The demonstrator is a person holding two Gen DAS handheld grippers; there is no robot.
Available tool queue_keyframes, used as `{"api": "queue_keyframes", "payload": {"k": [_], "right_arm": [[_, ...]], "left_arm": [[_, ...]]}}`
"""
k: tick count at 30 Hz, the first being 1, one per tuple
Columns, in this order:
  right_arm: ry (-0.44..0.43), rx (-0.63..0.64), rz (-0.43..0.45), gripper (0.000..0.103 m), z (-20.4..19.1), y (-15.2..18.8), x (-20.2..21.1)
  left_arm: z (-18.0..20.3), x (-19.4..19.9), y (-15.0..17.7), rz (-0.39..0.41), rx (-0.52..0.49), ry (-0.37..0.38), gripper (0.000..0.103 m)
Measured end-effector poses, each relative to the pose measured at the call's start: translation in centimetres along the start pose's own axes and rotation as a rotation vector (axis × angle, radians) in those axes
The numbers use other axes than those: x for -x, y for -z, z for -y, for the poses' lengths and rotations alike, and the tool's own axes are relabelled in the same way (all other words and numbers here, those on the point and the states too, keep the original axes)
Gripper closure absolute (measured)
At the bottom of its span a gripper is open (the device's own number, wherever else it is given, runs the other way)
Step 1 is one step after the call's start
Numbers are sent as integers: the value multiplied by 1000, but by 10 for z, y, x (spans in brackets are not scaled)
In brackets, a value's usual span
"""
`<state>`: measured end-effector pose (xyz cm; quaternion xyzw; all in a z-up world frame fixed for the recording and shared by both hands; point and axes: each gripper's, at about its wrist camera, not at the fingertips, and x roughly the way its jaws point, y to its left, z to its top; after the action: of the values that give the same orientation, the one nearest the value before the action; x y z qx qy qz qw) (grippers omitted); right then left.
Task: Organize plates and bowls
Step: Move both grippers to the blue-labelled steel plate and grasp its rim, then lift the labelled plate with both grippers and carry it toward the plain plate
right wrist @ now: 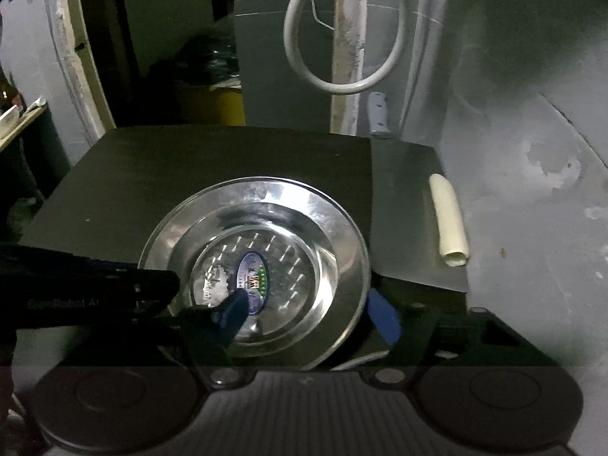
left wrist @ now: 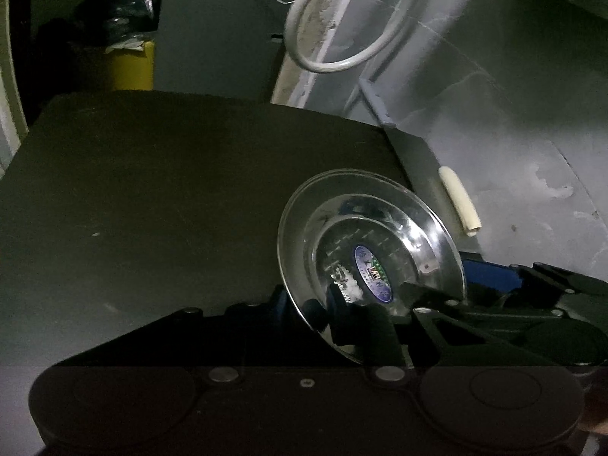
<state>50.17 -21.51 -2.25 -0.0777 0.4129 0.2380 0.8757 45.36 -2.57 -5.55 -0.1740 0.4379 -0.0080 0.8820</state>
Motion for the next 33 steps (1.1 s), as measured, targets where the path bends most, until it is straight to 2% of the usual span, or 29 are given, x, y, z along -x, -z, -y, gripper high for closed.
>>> {"api": "queue_keyframes", "payload": {"k": [2,9,11,14,18,27,33], "right_arm": [[-29,-2,-6,42,-4,-1,2],[-130,-9,-38,57,-30,2,8],[-146,-11,-46,66,-36,3,10],[-202,-74,-73,72,-43,7,11],[-274,-151,-123,76,-49,15,8],[-249,-182,-92,78,-75,29,19],[-231,-184,-42,78,-88,42,50]], "left_arm": [[-9,5,0,-7,10,-18,80],[-46,30,10,-20,29,-70,80],[-54,38,14,-18,28,-79,80],[-70,49,22,-24,38,-83,80],[-90,62,32,-30,53,-72,80],[-106,80,42,-39,36,-56,80],[-108,108,56,-8,5,-27,80]]}}
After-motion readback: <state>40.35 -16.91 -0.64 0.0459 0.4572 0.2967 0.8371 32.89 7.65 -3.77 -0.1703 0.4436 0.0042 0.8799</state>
